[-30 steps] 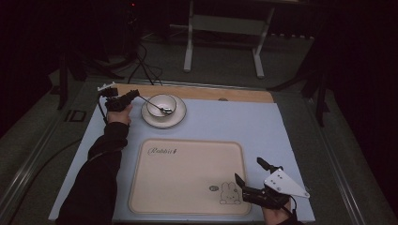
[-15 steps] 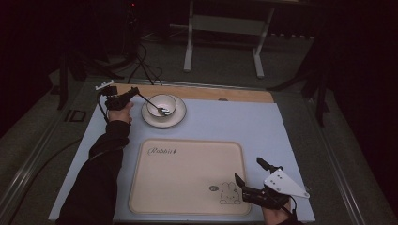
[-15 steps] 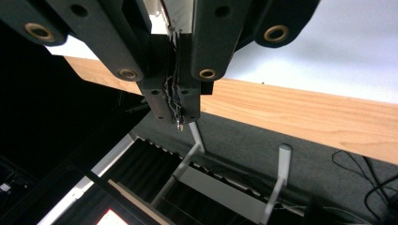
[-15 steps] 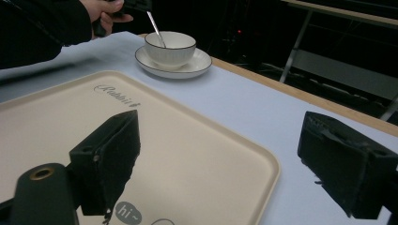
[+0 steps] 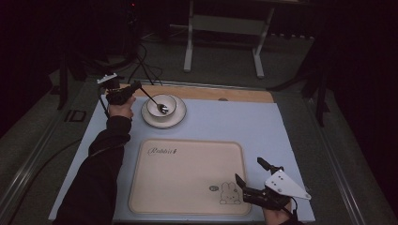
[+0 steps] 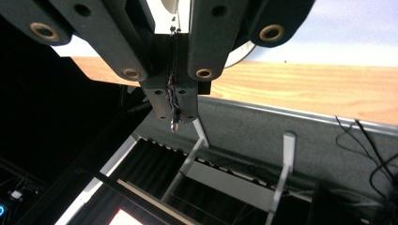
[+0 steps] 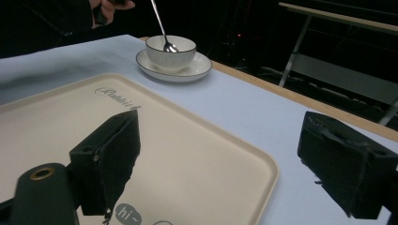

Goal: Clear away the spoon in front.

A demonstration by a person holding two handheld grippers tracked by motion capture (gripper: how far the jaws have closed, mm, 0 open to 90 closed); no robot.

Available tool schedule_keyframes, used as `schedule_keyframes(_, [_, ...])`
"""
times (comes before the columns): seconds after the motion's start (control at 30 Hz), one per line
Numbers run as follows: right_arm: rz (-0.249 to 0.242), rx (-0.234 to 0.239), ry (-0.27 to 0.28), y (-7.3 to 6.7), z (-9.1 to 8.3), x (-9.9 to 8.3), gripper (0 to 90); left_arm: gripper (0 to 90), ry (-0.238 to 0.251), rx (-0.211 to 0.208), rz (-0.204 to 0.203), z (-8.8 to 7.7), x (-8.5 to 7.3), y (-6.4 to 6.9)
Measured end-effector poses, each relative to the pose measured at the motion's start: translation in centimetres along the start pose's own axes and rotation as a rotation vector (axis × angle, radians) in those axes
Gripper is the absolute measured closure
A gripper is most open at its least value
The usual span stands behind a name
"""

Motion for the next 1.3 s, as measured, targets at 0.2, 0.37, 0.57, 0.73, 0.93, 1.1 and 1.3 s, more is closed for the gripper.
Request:
schedule_keyframes(0.2, [0.002,0.003,0.002,0.1,0.0,0.0,13.4,89.9,0.017,-0.011,0.026,-1.4,1.6,0.5])
schedule_keyframes(0.37, [0.001,0.003,0.001,0.0,0.0,0.0,13.4,90.0,0.028,-0.021,0.043,-2.2,2.5,1.0])
schedule_keyframes(0.57, [0.001,0.003,0.002,0.0,0.0,0.0,13.4,90.0,0.041,-0.039,0.076,-3.7,3.9,1.9])
schedule_keyframes(0.73, [0.005,0.004,0.004,0.0,0.0,0.0,13.4,90.0,0.040,-0.057,0.093,-4.7,4.4,2.4])
schedule_keyframes(0.93, [0.002,0.001,0.002,0.0,0.0,0.1,13.4,90.0,0.023,-0.086,0.130,-6.3,5.0,3.5])
schedule_keyframes(1.1, [0.001,0.000,0.002,0.0,0.0,0.1,13.4,90.0,0.002,-0.123,0.164,-7.5,5.4,4.3])
schedule_keyframes(1.3, [0.001,-0.001,0.003,0.0,0.0,0.1,13.4,90.0,-0.020,-0.162,0.194,-8.6,5.3,4.7])
Point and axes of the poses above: each handheld gripper's, and its own axes: z roughly forward along the jaws, x roughly out of its top, y roughly to its right, the point moved 7 cm from there along z, roughly forward along the jaws, and after that the axes turned 14 degrees about x, right-handed, at the moved point
